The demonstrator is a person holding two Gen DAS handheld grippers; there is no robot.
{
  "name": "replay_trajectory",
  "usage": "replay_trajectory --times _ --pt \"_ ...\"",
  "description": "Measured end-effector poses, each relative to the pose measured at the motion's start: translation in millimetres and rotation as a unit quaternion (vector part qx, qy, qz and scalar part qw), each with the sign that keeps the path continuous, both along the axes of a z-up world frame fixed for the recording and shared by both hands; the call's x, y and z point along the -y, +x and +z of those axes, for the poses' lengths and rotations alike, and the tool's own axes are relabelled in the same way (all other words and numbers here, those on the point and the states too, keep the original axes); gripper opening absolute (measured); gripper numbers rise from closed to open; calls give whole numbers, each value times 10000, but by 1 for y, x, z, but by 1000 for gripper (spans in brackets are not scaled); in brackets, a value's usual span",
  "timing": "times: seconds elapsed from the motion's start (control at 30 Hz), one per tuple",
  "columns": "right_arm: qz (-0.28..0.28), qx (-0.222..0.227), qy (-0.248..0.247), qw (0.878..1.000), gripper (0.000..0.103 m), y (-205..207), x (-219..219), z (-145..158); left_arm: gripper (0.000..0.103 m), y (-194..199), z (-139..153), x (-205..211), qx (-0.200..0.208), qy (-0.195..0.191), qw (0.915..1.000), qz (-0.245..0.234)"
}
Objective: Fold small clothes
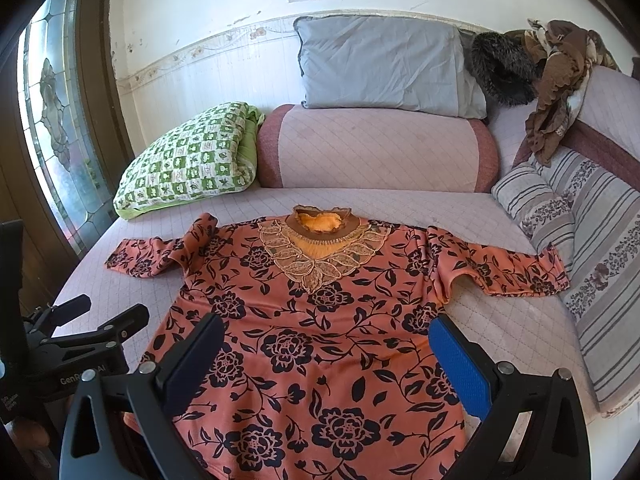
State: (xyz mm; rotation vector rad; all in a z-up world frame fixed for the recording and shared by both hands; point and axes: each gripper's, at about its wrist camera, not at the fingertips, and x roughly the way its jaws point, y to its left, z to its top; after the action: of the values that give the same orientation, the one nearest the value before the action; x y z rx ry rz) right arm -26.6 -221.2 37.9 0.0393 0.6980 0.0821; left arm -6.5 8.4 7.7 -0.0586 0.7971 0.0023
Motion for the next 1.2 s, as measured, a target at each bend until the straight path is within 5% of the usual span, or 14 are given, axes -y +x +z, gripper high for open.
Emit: replay_trajectory --times 0.17,0.3,0.47,0.67,0.8,0.93,1.07,1.13,1.17,1.2 --pt "-74 -548 516 9971 103 13 28 -37 103 9 -37 -10 -401 63 9992 28" --pt "-711 -1147 1602 9778 103 25 104 -85 103 16 -72 -14 -895 91 9959 19" --pt "-1777 -920 2048 9581 103 43 212 -107 103 27 -98 -2 -1095 357 9932 -147" --pt "-2959 -617 3261 8957 102 97 357 -146 103 44 -117 12 -1236 419 9909 -327" --pt "-3732 -707 3279 8650 91 134 419 -172 103 58 -116 11 -963 500 9937 -265" --pt "-4073 -767 2905 8625 88 165 443 -181 103 74 -127 11 -772 553 9950 -292" --pt "-4486 -766 2561 8528 87 185 453 -192 103 89 -168 3 -1383 410 9892 -276" --pt "-4517 -839 2394 8553 85 196 455 -191 103 83 -169 -4 -1054 202 9938 -274" --pt "-4497 -956 2236 8594 75 206 456 -190 103 83 -171 -4 -1033 207 9940 -303" --pt "-4475 -1011 2150 8622 50 211 456 -188 103 83 -173 -3 -999 244 9941 -343"
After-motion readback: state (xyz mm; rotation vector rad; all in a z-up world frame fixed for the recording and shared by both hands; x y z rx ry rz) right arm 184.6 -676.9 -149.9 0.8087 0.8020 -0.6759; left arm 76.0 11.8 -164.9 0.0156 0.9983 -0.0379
